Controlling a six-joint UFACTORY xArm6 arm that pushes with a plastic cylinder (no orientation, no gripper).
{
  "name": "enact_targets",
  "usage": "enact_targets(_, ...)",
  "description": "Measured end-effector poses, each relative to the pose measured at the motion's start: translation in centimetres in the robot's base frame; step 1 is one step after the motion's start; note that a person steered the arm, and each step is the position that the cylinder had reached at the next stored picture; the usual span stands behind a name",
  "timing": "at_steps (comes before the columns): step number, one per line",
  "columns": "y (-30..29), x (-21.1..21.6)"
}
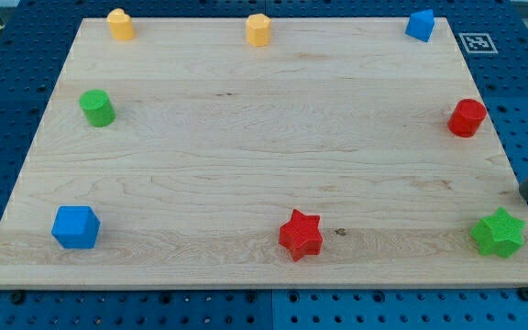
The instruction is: Push the green star towards center
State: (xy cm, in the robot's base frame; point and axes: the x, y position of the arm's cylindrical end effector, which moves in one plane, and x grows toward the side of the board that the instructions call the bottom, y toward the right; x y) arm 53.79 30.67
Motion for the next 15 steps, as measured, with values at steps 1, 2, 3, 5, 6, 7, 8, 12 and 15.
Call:
enact_targets(1, 0.0, 3.9)
enact_targets(2, 0.0, 6.4)
enact_targets(3, -1.6, 6.0)
enact_targets(5, -7.3, 3.0)
enact_targets(6, -9.5, 1.3)
enact_targets(7, -12.2, 0.4)
enact_targets(8, -13.5, 0.1)
enact_targets(12, -17.9, 0.0)
enact_targets(15, -19.4, 0.3)
